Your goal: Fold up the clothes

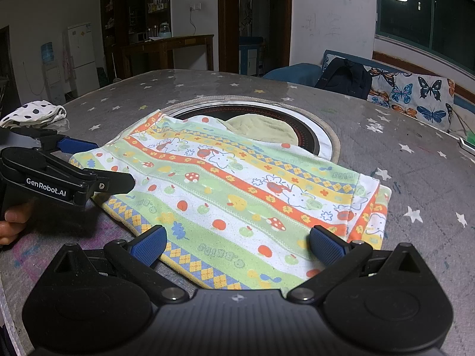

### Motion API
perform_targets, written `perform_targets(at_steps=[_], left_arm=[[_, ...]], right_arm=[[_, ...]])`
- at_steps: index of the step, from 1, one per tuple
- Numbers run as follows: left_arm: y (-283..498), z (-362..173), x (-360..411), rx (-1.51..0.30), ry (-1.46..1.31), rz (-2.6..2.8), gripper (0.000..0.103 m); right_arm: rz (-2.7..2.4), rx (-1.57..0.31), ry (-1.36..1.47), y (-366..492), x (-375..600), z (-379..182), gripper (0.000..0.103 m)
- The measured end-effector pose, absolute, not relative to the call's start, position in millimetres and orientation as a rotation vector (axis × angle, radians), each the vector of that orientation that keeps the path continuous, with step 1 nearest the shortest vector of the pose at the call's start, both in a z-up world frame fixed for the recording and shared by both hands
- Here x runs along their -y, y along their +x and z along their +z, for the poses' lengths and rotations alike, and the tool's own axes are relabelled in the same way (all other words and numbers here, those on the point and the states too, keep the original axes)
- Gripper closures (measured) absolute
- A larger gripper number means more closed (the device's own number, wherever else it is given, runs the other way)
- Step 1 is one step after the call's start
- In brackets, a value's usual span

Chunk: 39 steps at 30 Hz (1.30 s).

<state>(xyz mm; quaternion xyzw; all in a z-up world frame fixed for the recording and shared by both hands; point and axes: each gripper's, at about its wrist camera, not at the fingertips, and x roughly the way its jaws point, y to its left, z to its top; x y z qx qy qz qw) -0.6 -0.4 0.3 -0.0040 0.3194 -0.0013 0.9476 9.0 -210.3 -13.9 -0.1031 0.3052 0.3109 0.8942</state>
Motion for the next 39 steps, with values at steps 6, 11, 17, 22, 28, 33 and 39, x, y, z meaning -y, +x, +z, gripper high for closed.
perform_targets(at_steps=[6, 11, 17, 22, 28, 33, 39], left_arm=[[-1.1, 0.7, 0.8, -0.651, -0.007, -0.002, 0.000], [-1.4, 0.9, 1.3, -0.651, -0.006, -0.002, 0.000], [-1.2, 0.3, 0.8, -0.651, -0.005, -0.002, 0.000], [-0.6, 0.4, 0.0, -0.653, -0.004, -0.002, 0.000], [0.8, 3.3, -2.0, -0.680, 0.003, -0.019, 0.000], [3.7, 7.5, -9.4, -0.735, -0.018, -0.031, 0.000], [1.4, 11.5, -15.2, -0.774, -0.049, -0.033, 0.000]], right_arm=[[0.644, -0.633, -0.216, 10.6, 211.1, -14.4, 0.000], [0.643, -0.632, -0.217, 10.3, 210.9, -14.7, 0.000], [0.633, -0.629, -0.226, 7.7, 208.3, -14.4, 0.000], [0.605, -0.629, -0.224, 3.7, 206.9, -13.5, 0.000], [0.548, -0.620, -0.230, -4.8, 202.0, -12.2, 0.000], [0.510, -0.598, -0.257, -14.4, 193.4, -7.6, 0.000], [0.508, -0.596, -0.258, -20.3, 186.4, -2.7, 0.000]])
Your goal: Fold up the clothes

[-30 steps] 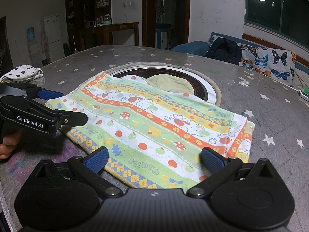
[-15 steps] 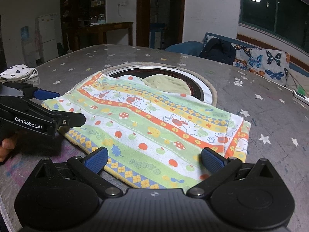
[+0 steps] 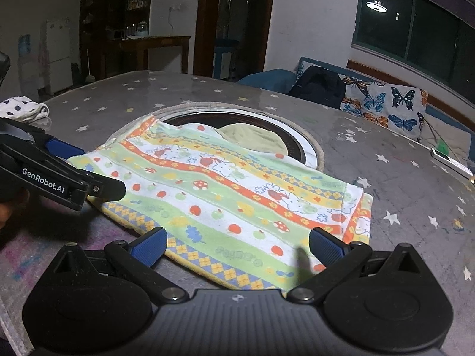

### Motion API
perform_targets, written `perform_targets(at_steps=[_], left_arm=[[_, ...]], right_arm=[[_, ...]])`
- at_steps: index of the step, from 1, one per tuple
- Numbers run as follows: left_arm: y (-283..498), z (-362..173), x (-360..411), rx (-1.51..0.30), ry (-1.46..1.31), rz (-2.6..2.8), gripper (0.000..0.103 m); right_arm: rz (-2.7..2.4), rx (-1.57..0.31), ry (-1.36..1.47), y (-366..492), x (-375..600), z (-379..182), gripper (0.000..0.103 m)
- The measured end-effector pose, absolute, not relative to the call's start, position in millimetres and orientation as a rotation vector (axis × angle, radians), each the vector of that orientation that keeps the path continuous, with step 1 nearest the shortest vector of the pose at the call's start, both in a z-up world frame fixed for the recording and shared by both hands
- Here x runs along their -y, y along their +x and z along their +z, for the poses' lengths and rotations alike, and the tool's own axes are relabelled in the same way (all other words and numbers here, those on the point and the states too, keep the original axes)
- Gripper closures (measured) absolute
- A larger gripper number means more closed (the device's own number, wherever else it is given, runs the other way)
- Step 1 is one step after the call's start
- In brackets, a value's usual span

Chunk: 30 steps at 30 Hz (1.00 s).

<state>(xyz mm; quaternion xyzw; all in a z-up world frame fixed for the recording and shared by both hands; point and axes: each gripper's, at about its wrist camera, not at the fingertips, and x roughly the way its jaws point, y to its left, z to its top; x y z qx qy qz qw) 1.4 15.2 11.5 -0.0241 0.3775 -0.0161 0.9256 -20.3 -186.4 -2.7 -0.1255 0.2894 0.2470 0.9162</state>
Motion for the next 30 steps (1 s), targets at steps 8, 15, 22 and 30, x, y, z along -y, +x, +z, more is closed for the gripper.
perform_targets(at_steps=[8, 15, 22, 30], left_arm=[[-7.2, 14.7, -18.2, -0.795, -0.054, -0.026, 0.000], [-6.7, 15.3, -18.2, -0.809, -0.047, -0.035, 0.000], [-7.0, 16.9, -28.5, -0.809, -0.059, -0.036, 0.000], [-8.7, 17.8, -45.5, -0.812, -0.086, -0.012, 0.000]], right_arm=[[0.561, -0.577, -0.274, -35.6, 172.8, 4.4, 0.001], [0.593, -0.594, -0.316, -40.7, 157.6, -1.5, 0.009], [0.619, -0.585, -0.339, -43.9, 146.3, 0.7, 0.019], [0.697, -0.583, -0.379, -46.6, 121.7, -1.3, 0.025]])
